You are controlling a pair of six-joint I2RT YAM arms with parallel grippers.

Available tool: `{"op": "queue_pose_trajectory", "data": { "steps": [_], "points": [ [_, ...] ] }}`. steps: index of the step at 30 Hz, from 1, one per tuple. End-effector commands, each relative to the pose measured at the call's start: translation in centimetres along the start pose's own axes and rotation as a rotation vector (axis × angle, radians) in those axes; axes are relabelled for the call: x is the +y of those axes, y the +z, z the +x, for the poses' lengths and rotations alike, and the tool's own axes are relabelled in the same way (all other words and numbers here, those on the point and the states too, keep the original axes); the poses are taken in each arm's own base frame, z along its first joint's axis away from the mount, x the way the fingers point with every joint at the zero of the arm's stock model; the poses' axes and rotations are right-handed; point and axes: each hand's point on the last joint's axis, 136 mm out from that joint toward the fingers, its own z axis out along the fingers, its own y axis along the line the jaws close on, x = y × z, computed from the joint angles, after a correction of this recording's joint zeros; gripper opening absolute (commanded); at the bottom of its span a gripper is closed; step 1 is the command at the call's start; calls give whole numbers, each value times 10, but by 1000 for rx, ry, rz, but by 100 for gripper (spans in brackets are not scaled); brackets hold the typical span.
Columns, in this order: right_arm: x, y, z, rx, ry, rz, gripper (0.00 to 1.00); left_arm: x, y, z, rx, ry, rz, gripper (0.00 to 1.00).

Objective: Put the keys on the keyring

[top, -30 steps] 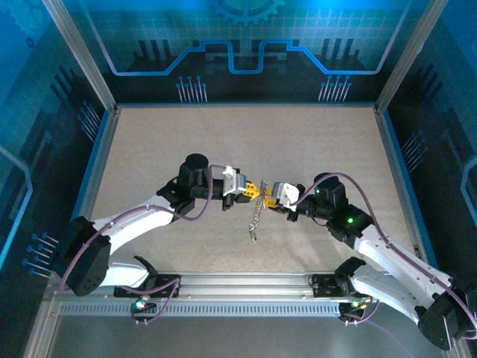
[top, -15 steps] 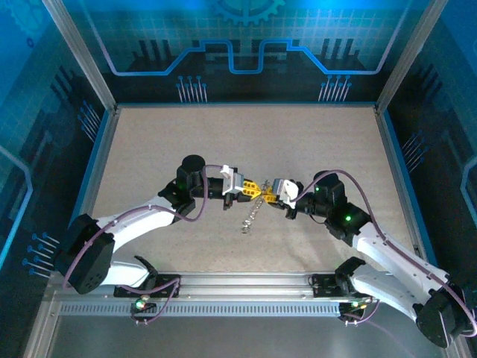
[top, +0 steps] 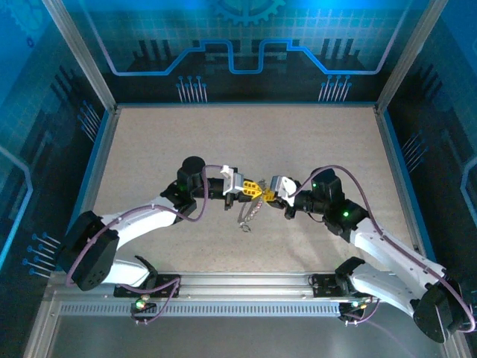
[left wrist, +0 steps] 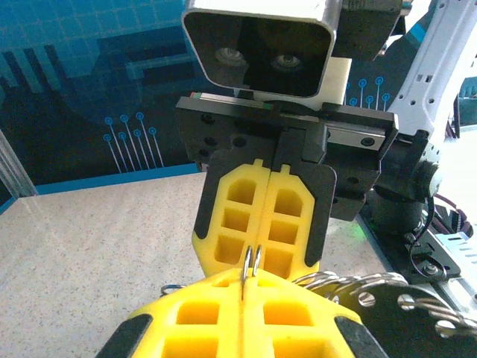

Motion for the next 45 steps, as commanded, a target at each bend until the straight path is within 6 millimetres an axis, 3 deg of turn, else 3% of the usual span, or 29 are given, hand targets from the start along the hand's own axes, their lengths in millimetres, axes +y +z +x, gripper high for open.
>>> {"op": "queue_pose_trajectory", "data": {
  "steps": [1, 11, 16, 23, 41, 45],
  "points": [
    [4, -2, -26, -64, -6, -60, 2, -1, 3, -11, -49, 54, -8, 0],
    [-1, -22, -22, -60, -27, 56, 20, -2, 0, -9, -48, 70, -54, 0],
    [-4, -34, -28, -98, -55, 110, 22, -4, -4, -10, -49, 88, -73, 0],
    [-10, -34, -33, -87, -68, 123, 23, -7, -5, -13, -65, 94, -72, 0],
    [2, -20, -32, -80, -76, 5, 15, -10, -5, -17, -104, 74, -54, 0],
    [5, -19, -27, -68, -60, -1, 3, -10, -5, -18, -108, 76, -55, 0]
  ]
}}
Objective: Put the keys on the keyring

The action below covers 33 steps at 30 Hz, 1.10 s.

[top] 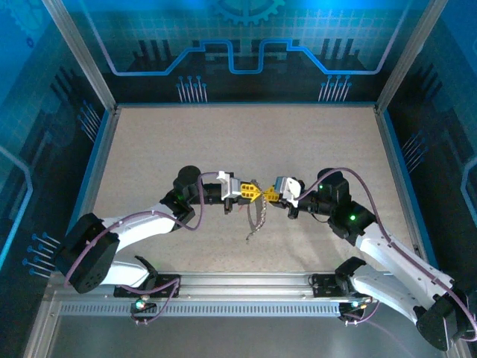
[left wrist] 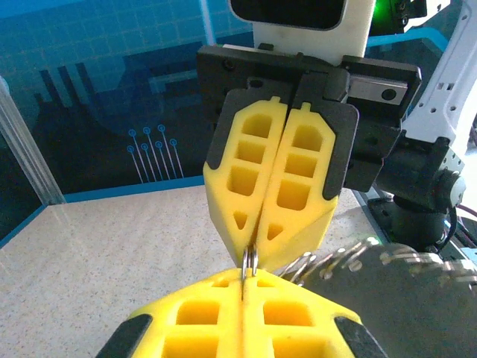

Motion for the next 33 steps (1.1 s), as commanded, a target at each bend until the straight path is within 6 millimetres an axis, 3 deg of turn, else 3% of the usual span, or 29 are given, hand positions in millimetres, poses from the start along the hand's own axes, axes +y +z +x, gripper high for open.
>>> {"op": "queue_pose_trajectory", "data": {
  "steps": [1, 24, 33],
  "points": [
    [2, -2, -5, -9, -3, -15, 3, -4, -1, -20, -68, 53, 11, 0],
    [6, -4, 6, 49, 12, -27, 12, -4, -4, -24, -87, 71, -5, 0],
    [6, -5, 7, 56, 16, -28, 0, -4, -4, -28, -93, 77, -2, 0]
  ]
}}
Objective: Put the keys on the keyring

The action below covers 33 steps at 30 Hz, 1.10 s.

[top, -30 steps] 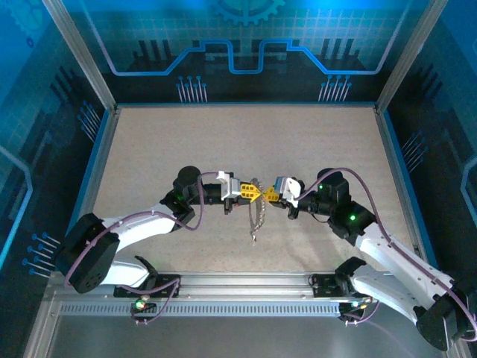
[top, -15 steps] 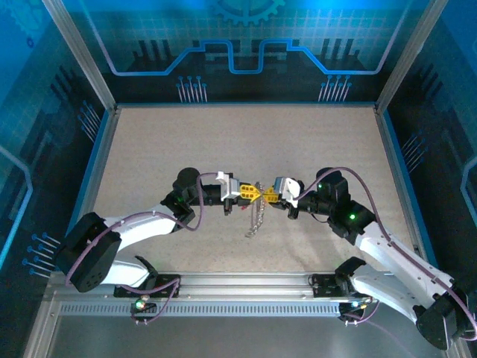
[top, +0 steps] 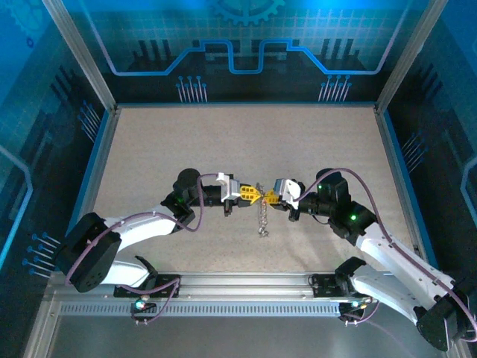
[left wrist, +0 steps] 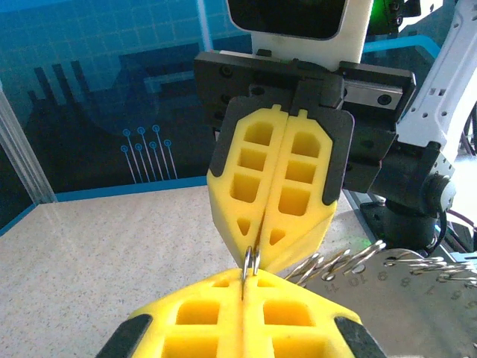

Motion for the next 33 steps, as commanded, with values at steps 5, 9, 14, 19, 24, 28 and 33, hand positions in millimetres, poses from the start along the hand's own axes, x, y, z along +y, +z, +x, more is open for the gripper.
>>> {"op": "queue_pose_trajectory", "data": {
  "steps": [5, 9, 14, 19, 24, 28, 33],
  "points": [
    [-1, -2, 3, 35, 28, -5, 2, -1, -3, -32, -84, 97, -2, 0],
    [0, 1, 5, 47, 40, -20, 7, -1, -3, -33, -88, 100, -1, 0],
    [-4, 1, 7, 57, 41, 4, 13, -1, -4, -35, -88, 101, -6, 0],
    [-7, -7, 4, 40, 22, 50, 11, -2, -4, -32, -75, 93, -2, 0],
    [-4, -7, 2, 27, 25, 28, 0, -2, -3, -34, -77, 94, 1, 0],
    [-2, -5, -1, 14, 25, -1, 0, 0, -2, -37, -85, 96, 3, 0],
    [-2, 3, -1, 25, 52, -42, 0, 0, 0, -41, -97, 91, 10, 0]
  ]
}}
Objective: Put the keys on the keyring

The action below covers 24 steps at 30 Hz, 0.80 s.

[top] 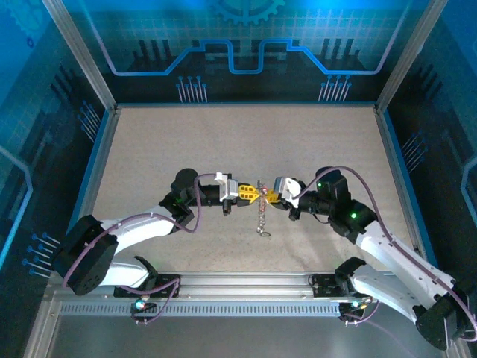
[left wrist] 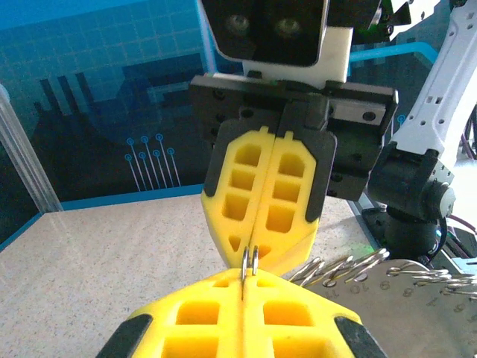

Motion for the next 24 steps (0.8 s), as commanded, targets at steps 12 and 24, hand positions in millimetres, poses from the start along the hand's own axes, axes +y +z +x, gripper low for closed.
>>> {"op": "queue_pose_trajectory", "data": {
  "steps": [12, 24],
  "points": [
    [4, 6, -21, -62, 8, -88, 0, 2, 11, -28, -102, 51, 27, 0],
    [2, -15, -22, -119, -21, 19, 19, 1, 9, -27, -101, 57, 24, 0]
  ]
}}
